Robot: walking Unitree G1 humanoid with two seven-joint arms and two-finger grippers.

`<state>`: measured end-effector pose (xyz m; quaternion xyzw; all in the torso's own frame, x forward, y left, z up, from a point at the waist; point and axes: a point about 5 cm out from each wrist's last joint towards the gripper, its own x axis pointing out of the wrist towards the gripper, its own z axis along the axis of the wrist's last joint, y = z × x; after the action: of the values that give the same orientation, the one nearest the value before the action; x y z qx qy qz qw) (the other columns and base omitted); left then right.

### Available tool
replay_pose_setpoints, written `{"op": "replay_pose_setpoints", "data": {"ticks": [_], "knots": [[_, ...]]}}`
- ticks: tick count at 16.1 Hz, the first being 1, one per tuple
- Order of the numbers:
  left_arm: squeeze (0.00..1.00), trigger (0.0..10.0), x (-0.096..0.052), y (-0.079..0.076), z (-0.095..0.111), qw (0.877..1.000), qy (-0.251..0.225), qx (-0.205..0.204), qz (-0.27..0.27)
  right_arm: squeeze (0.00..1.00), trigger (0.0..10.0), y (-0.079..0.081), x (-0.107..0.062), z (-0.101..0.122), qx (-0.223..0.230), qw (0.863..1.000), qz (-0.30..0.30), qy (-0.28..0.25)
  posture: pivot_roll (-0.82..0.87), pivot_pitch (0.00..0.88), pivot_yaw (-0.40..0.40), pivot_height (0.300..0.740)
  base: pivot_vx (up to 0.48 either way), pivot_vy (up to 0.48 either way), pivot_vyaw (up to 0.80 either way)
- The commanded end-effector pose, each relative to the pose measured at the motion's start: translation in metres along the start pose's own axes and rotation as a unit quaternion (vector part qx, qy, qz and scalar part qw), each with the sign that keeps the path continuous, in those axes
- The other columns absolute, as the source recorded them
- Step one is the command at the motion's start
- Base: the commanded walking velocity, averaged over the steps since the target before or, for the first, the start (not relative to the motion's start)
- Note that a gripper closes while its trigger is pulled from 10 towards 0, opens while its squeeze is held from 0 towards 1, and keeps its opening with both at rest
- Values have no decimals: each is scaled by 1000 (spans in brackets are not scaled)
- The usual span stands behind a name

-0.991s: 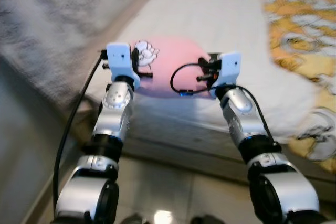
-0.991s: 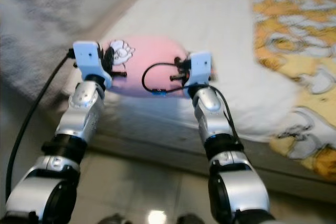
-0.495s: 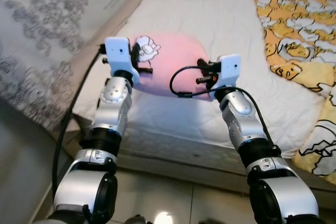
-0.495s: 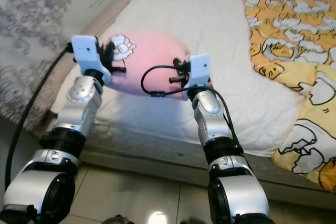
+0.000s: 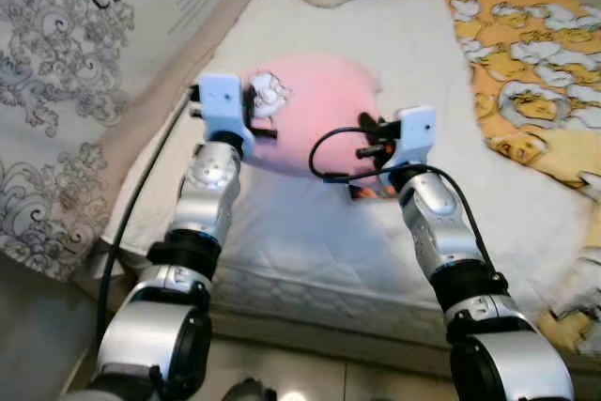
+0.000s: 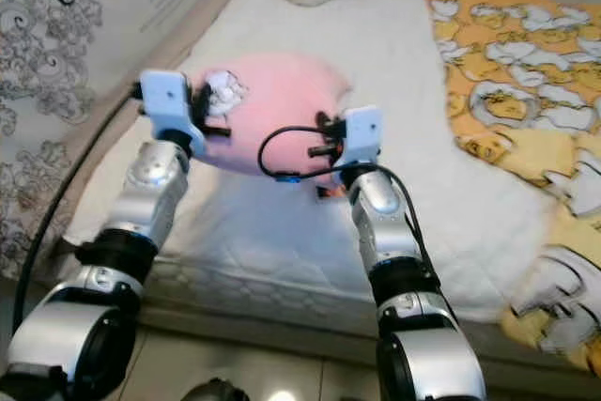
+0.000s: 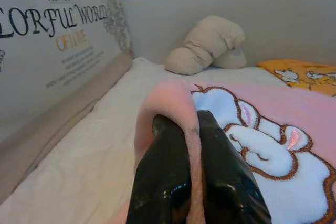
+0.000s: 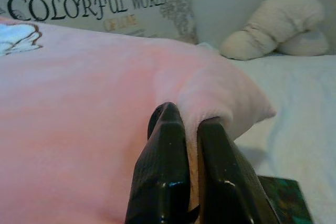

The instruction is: Clean up the room

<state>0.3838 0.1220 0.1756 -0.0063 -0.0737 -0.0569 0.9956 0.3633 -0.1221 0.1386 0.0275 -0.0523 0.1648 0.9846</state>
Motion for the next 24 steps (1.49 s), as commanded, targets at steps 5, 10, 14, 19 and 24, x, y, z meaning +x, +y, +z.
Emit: {"op": "replay_pose_setpoints", "data": {"ticks": [5,10,14,19,24], "knots": [[0,10000,9,-2,7,999,4,-28,27,184,10000,-10,-4,6,0,1000,-14,-8,23,0,8,740,0,467,0],[0,10000,12,-15,1,1000,19,-18,7,188,10000,-12,-6,5,0,1000,-18,-5,13,0,15,740,52,439,0],[0,10000,16,-24,4,1000,17,2,-8,192,10000,-14,-8,5,1,1000,-27,-5,2,0,29,740,300,143,0],[0,10000,14,-30,1,1000,11,-12,0,188,10000,-17,-12,3,1,999,-34,-2,-5,0,34,740,185,0,0],[0,10000,13,-29,-2,1000,13,-12,5,231,10000,-18,-12,3,-6,999,-36,4,-3,0,28,740,468,0,341]]}}
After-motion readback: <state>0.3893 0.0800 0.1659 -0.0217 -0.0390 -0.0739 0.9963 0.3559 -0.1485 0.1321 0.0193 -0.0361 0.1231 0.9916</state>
